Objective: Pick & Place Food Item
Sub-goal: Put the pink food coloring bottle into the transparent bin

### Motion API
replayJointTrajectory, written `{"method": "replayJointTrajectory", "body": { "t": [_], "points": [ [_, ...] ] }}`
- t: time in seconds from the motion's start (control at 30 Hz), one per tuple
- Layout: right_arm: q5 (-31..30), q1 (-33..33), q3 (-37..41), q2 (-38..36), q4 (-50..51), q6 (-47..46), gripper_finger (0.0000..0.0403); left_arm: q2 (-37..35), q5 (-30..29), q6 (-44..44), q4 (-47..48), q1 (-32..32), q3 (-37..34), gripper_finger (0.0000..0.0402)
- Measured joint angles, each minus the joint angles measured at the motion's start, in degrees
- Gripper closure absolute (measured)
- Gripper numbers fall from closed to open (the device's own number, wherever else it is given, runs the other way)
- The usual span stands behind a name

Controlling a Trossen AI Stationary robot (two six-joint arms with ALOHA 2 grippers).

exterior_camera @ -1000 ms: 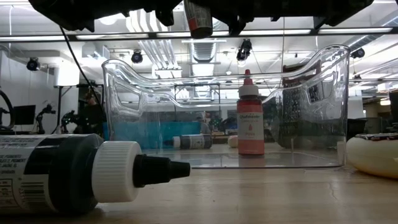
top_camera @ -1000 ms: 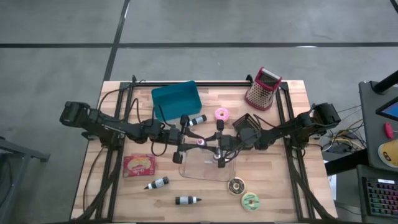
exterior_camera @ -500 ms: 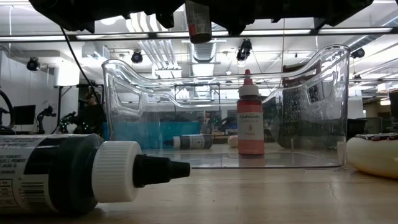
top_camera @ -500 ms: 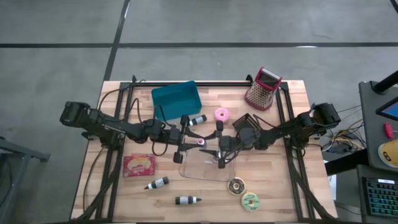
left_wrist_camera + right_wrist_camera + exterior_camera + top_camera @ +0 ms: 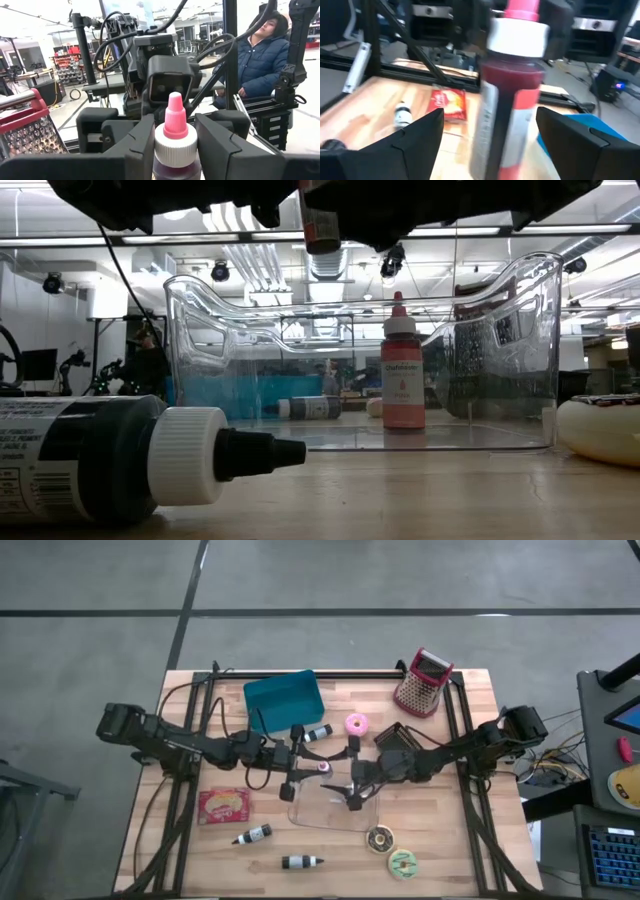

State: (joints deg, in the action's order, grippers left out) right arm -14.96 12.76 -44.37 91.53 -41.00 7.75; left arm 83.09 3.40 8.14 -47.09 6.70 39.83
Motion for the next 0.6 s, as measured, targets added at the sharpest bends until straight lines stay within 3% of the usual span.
{"method": "replayJointTrajectory", "body": {
  "t": [0.27,0.6],
  "points": [
    [-4.53,-0.02,0.00,-1.90,2.05,2.62,0.0094,0.00,0.22,-0.02,1.21,0.02,-0.06,0.0291],
    [-4.72,0.65,0.46,-8.37,14.30,-1.34,0.0095,-0.07,0.30,-0.42,2.15,0.07,-1.90,0.0291]
  ]
}}
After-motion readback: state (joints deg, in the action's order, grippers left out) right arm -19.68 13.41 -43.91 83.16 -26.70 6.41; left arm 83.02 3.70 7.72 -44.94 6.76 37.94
